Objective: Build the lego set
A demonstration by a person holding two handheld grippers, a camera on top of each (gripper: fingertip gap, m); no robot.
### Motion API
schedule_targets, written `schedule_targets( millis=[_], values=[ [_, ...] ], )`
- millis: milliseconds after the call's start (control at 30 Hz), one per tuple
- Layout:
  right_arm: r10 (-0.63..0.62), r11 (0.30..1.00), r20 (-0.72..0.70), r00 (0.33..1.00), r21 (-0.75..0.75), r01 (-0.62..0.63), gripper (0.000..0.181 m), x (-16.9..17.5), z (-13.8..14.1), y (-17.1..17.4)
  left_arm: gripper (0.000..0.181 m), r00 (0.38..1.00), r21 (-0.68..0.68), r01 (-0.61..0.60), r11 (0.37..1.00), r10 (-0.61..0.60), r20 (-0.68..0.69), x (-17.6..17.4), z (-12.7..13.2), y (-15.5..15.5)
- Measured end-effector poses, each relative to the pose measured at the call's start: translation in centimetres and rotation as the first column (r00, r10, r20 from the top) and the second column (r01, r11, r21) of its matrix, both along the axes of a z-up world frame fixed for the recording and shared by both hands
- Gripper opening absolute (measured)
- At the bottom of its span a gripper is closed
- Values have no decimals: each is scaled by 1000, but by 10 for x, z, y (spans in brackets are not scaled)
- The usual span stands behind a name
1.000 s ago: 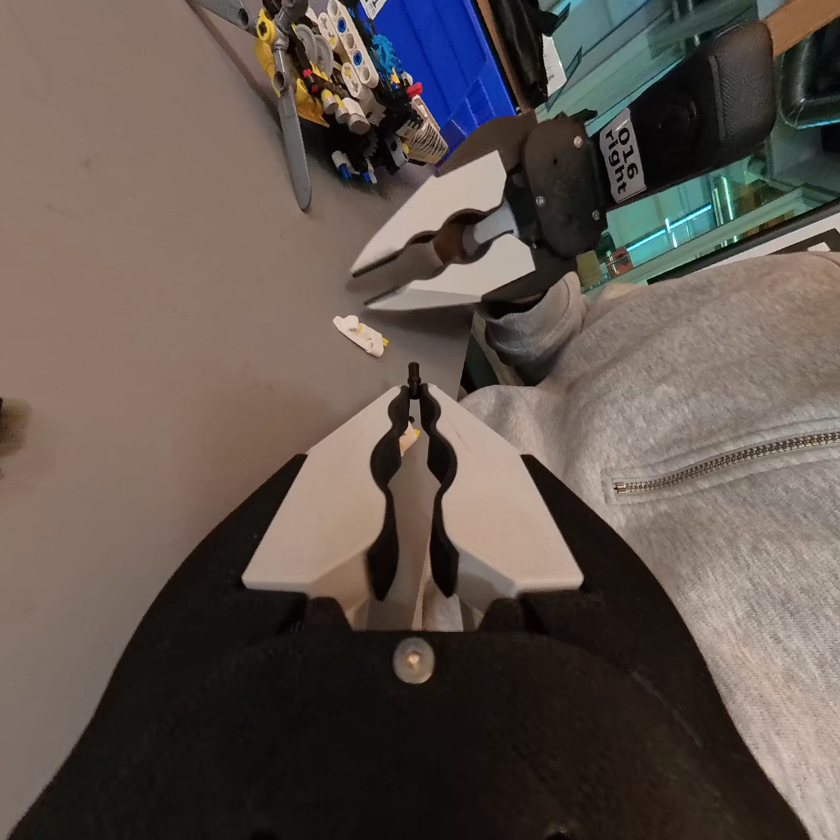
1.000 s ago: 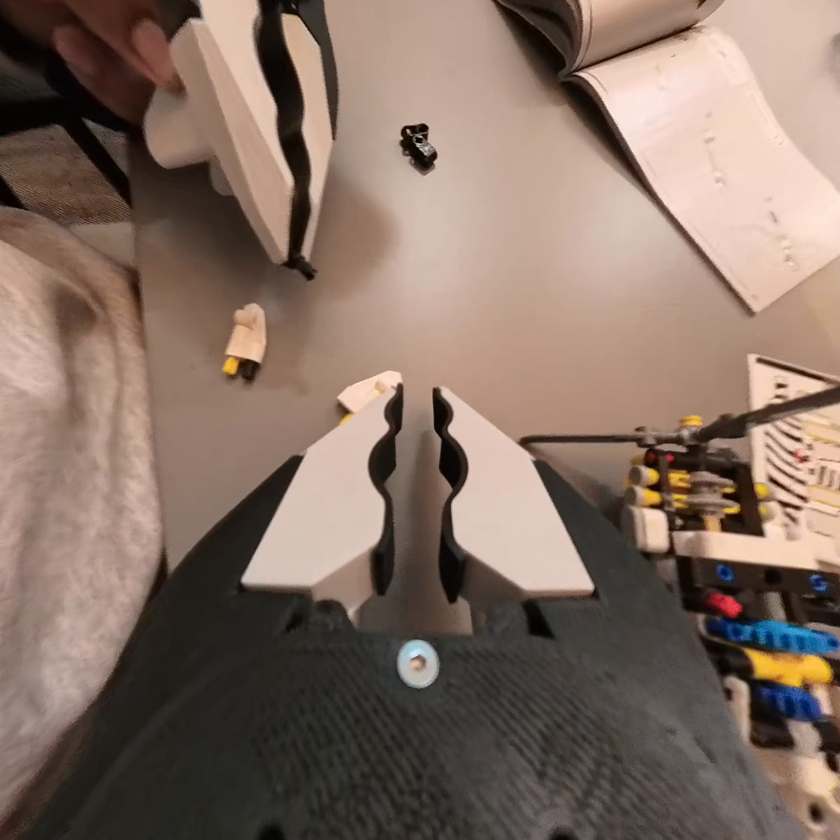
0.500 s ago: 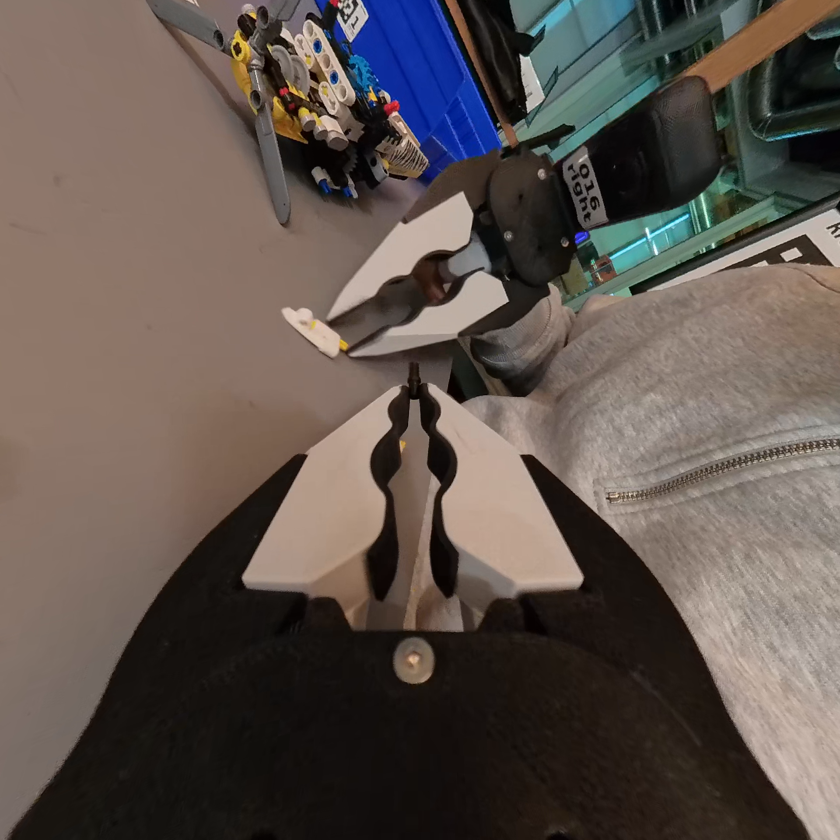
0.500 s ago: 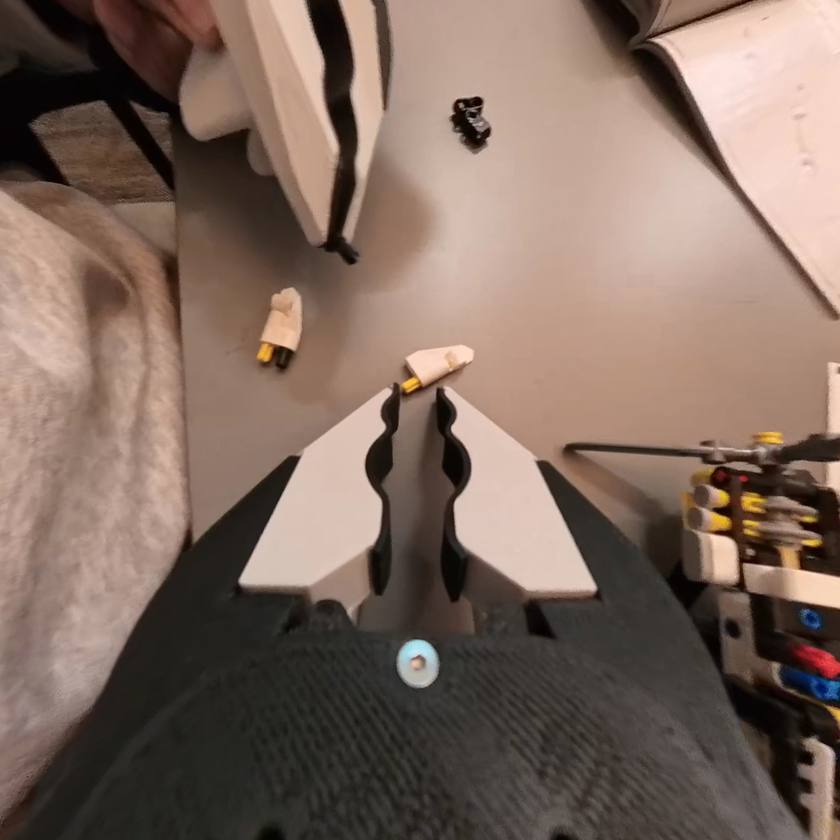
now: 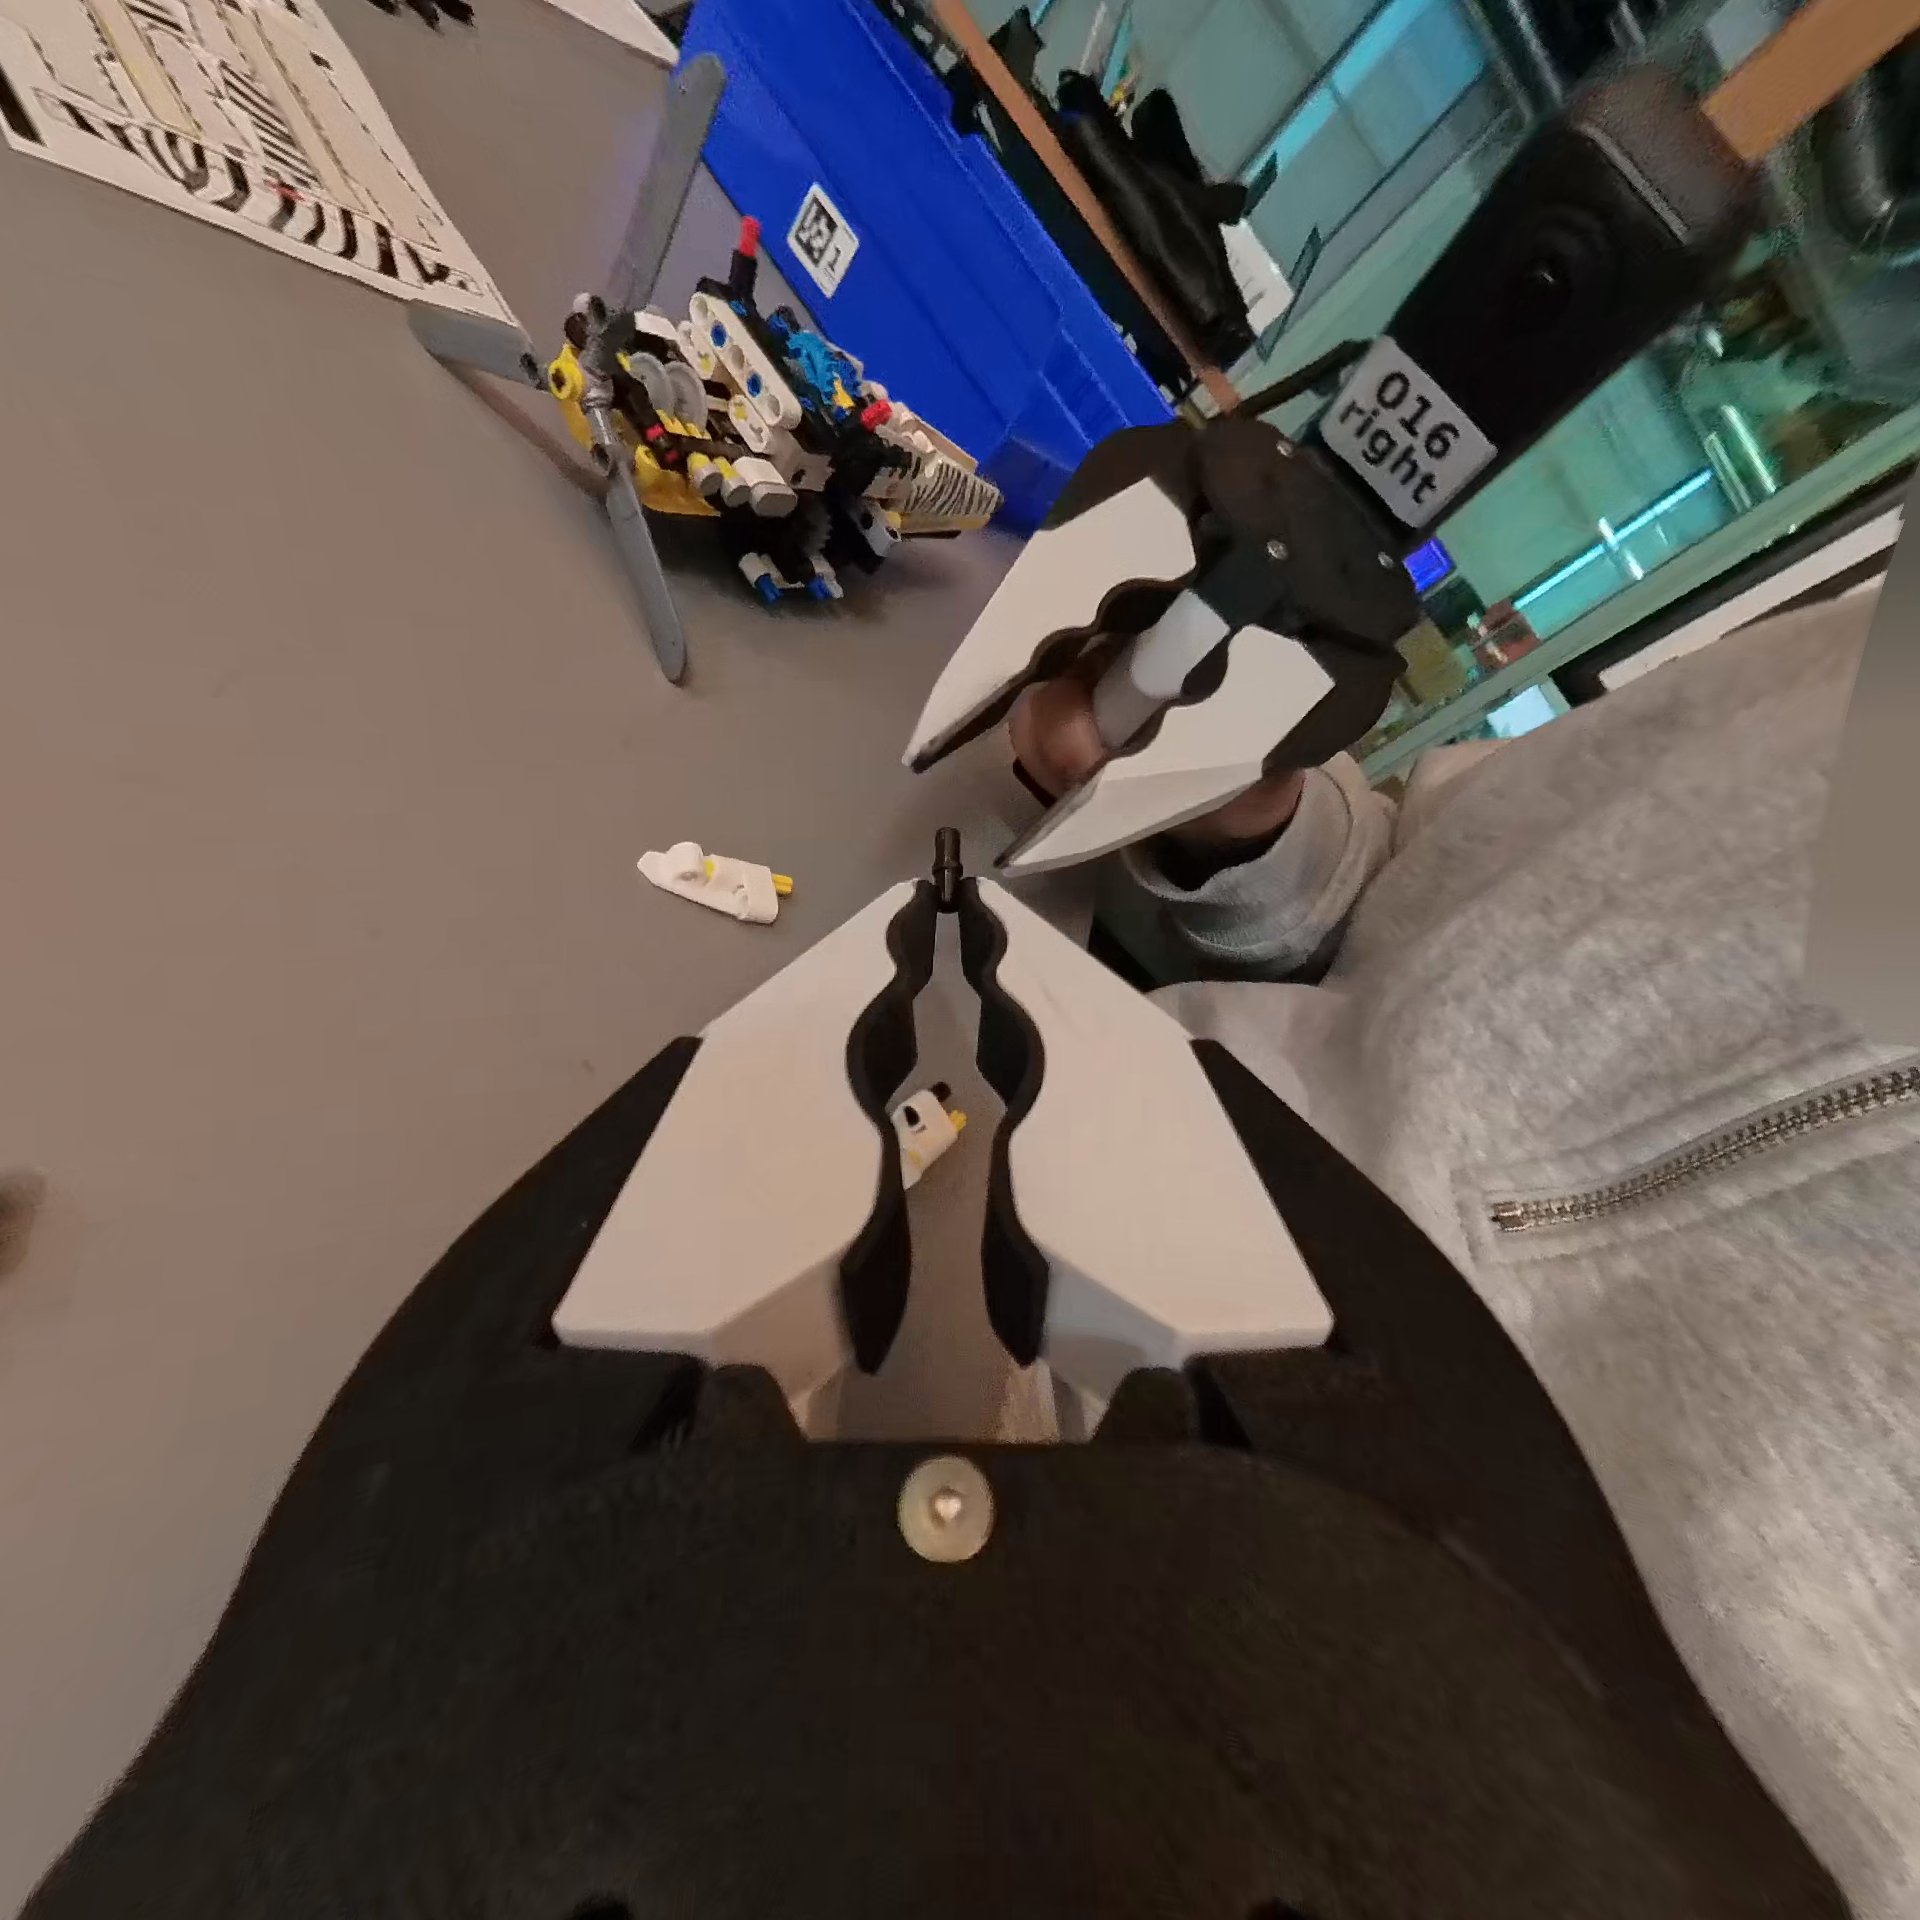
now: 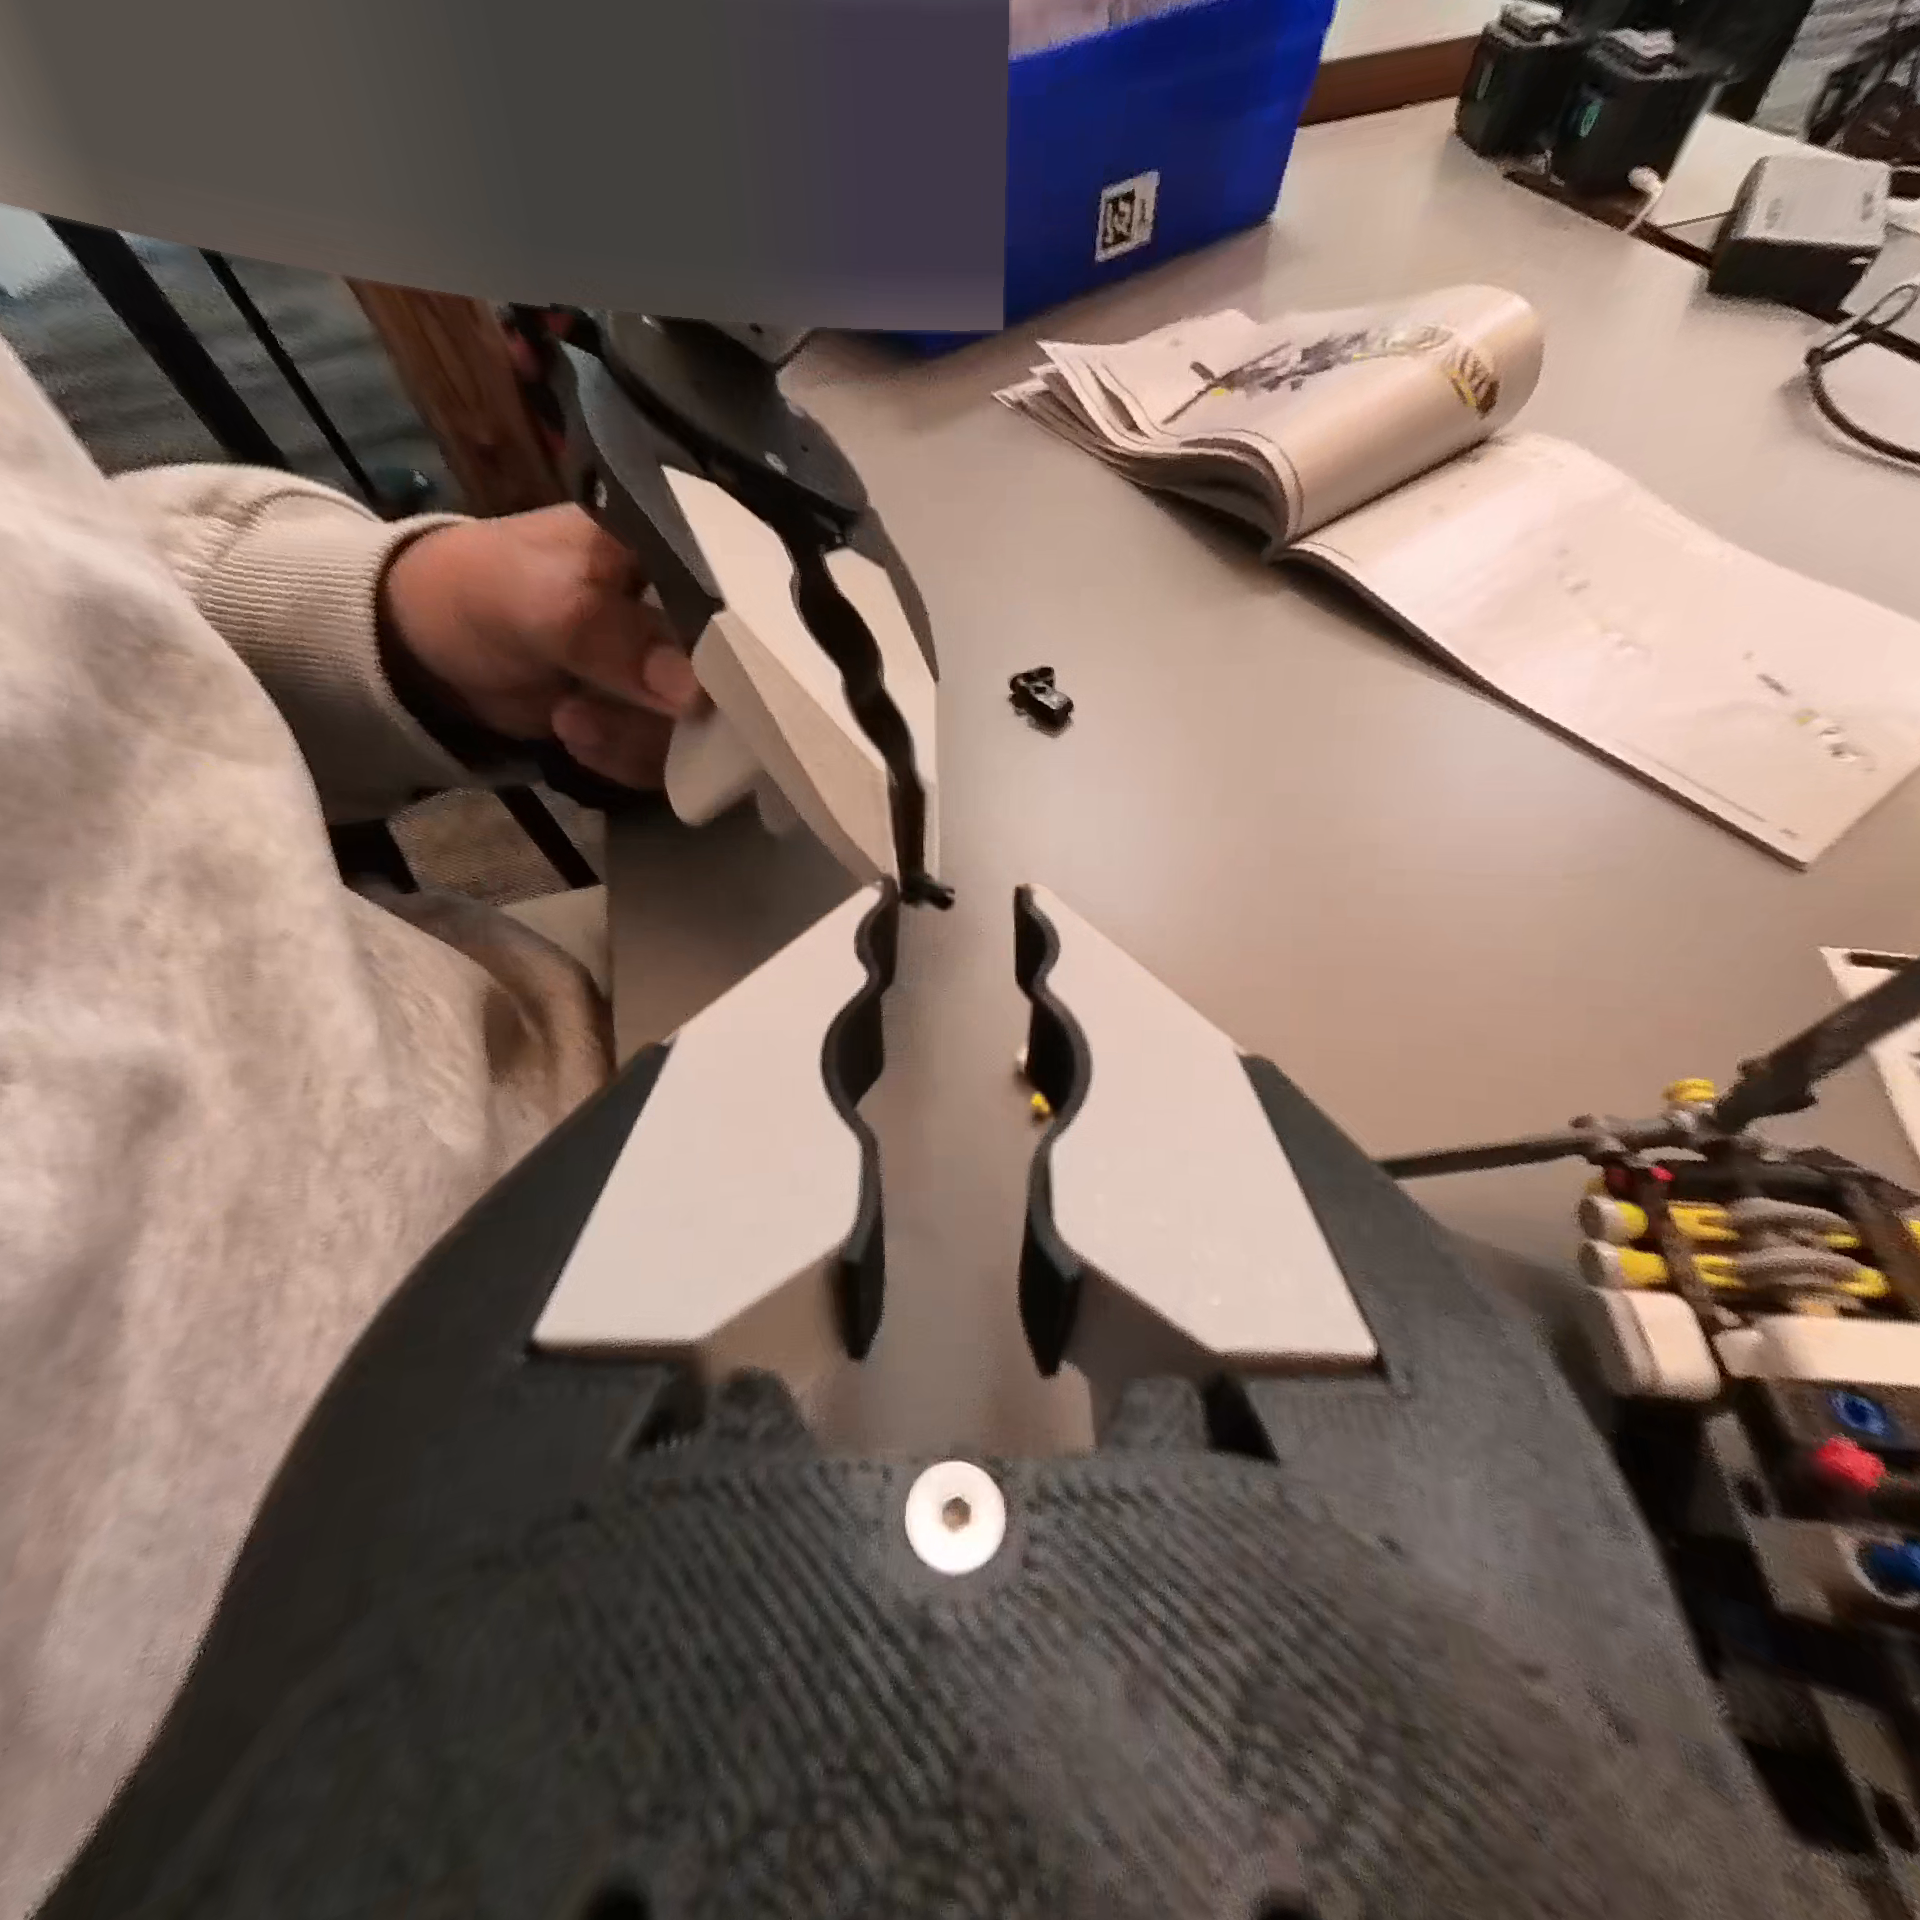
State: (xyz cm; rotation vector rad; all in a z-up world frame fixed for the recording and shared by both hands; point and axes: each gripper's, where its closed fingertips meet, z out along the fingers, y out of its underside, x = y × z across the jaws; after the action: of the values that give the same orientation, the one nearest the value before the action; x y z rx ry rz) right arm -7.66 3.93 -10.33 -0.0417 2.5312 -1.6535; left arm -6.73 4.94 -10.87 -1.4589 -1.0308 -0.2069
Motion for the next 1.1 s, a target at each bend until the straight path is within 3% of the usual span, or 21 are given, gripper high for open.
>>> schedule_targets(
  millis=[167,333,533,833,1100],
  values=[
    [67,998,130,989,-20,-65,19,9,-1,1,1,998,-6,27,1000,-27,-60,3,8,4],
    [112,994,200,973,-42,-106,12,14,1,5,1,991,-161,80,984,-96,-98,10,-2,9],
    [150,987,138,979,33,-156,4,22,-14,8,1,979,-283,140,949,-176,-107,16,-11,14],
    [186,970,-13,982,159,-182,2,26,-35,11,1,978,-255,167,953,-192,-77,17,-16,14],
    [194,969,-16,981,157,-190,2,27,-35,8,1,979,-234,169,957,-190,-73,17,-14,13]
  ],
)
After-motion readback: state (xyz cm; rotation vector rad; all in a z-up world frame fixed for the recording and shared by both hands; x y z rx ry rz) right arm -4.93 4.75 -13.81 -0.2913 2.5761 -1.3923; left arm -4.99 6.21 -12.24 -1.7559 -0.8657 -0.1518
